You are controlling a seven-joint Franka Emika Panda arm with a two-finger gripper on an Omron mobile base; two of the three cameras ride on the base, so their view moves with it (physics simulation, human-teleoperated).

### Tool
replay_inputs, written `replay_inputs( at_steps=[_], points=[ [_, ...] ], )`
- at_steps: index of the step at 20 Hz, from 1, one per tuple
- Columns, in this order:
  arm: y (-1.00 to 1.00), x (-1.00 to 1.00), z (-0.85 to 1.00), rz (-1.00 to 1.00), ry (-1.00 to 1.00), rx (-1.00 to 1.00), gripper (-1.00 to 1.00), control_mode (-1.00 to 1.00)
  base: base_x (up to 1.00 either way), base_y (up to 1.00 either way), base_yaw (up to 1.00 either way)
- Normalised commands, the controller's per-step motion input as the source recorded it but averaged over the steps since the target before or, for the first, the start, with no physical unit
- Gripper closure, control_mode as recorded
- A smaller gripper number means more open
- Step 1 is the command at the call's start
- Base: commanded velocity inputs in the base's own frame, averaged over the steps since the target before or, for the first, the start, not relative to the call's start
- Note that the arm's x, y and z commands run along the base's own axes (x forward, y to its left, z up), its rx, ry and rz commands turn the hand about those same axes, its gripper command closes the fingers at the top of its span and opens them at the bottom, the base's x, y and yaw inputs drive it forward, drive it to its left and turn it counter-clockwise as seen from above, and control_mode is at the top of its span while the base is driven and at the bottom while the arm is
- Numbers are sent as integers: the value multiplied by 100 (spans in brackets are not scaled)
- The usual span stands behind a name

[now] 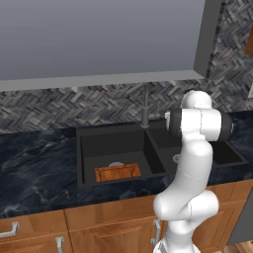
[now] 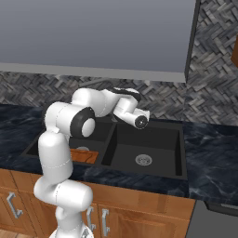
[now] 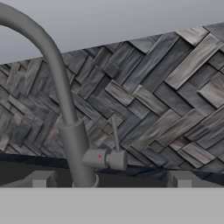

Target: Turn on the sink faucet with hot water and rinse the cutting board for ten seconds, then turn off the faucet. Push the cutting board to reach the water if necessary.

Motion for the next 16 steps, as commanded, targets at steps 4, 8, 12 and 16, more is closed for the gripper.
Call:
replay_inputs(
  at_steps=[4, 8, 12, 16],
  points=[
    [0, 0, 0, 0, 0, 0, -100, -100, 0, 0, 0],
    [0, 0, 0, 0, 0, 0, -100, -100, 0, 0, 0],
    [0, 0, 0, 0, 0, 0, -100, -100, 0, 0, 0],
    [0, 0, 0, 0, 0, 0, -100, -100, 0, 0, 0]
  ],
)
